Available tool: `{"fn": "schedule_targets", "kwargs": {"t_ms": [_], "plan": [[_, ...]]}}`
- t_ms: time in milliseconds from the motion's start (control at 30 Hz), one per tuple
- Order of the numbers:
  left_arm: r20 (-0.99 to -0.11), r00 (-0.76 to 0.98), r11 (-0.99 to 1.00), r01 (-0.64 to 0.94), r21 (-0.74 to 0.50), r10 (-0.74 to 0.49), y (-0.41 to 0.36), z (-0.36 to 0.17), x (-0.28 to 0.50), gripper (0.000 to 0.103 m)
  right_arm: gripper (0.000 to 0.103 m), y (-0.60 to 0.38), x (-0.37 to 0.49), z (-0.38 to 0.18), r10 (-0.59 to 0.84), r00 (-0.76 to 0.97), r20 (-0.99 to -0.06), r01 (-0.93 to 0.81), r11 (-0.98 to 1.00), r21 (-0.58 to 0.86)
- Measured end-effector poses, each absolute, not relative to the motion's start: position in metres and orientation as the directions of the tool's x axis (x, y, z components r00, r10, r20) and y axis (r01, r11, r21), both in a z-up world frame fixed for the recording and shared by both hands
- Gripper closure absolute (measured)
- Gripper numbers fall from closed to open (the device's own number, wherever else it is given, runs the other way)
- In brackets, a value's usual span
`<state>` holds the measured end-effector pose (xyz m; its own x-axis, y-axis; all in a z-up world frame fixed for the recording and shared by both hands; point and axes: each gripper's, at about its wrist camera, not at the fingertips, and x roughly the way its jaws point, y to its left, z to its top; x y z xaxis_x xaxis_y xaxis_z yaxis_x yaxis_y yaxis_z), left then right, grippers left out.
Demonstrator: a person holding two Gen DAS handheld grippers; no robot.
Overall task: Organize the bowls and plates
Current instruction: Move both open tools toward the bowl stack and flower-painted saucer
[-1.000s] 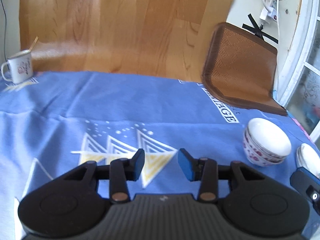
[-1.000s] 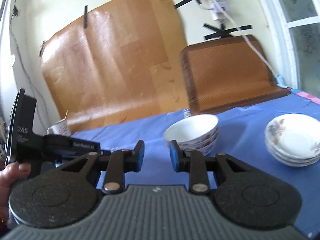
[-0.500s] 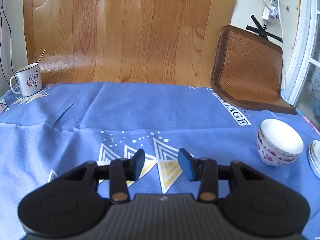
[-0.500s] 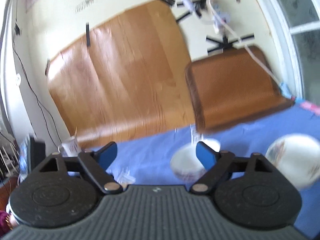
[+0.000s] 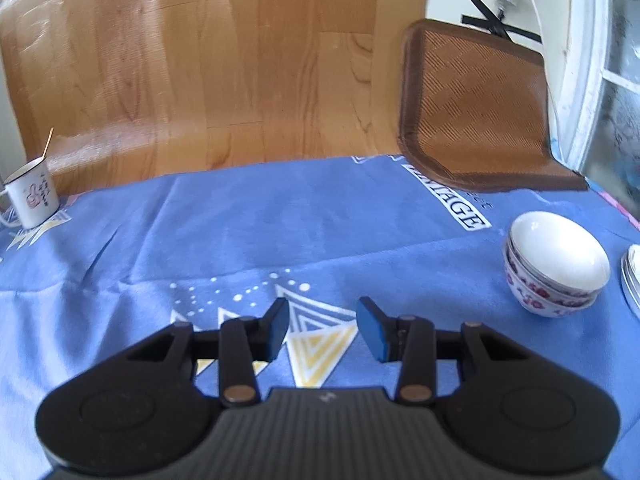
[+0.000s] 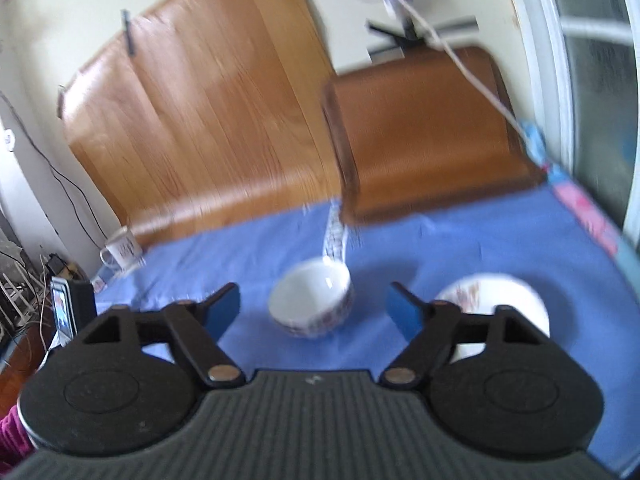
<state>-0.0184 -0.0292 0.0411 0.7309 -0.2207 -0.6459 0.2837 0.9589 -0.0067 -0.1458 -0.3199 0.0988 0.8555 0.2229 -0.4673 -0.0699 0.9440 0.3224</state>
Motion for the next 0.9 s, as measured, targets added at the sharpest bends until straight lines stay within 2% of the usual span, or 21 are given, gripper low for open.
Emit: {"fn": "schedule_targets", "kwargs": {"t_ms": [133, 167, 300, 633, 900], "plan": [[-0.666, 0.711, 0.950, 0.312, 0.011, -0.226, -0.035, 0.044, -0.016, 0.059, 0.048, -0.332, -0.138, 0.092, 0.238, 0.817, -0.525, -0.037, 0.931, 0.364], [-0.672, 0.704, 0.949, 0.314, 0.004, -0.230, -0.035, 0.044, -0.015, 0.058, 0.049, -0.335, -0.136, 0.091, 0.245, 0.809, -0.535, -0.032, 0.926, 0.376], [-0.720, 0.644, 0.948, 0.311, -0.063, -0.259, -0.032, 0.046, -0.006, 0.052, 0.049, -0.345, -0.128, 0.093, 0.273, 0.782, -0.560, -0.021, 0.910, 0.414], [-0.837, 0.448, 0.918, 0.367, -0.150, -0.316, -0.042, 0.054, 0.008, 0.052, 0.049, -0.355, -0.091, 0.080, 0.351, 0.679, -0.645, 0.002, 0.878, 0.479], [-0.831, 0.362, 0.854, 0.466, -0.231, -0.422, -0.066, 0.087, 0.011, 0.052, 0.048, -0.357, -0.068, 0.072, 0.371, 0.641, -0.672, 0.010, 0.871, 0.491]]}}
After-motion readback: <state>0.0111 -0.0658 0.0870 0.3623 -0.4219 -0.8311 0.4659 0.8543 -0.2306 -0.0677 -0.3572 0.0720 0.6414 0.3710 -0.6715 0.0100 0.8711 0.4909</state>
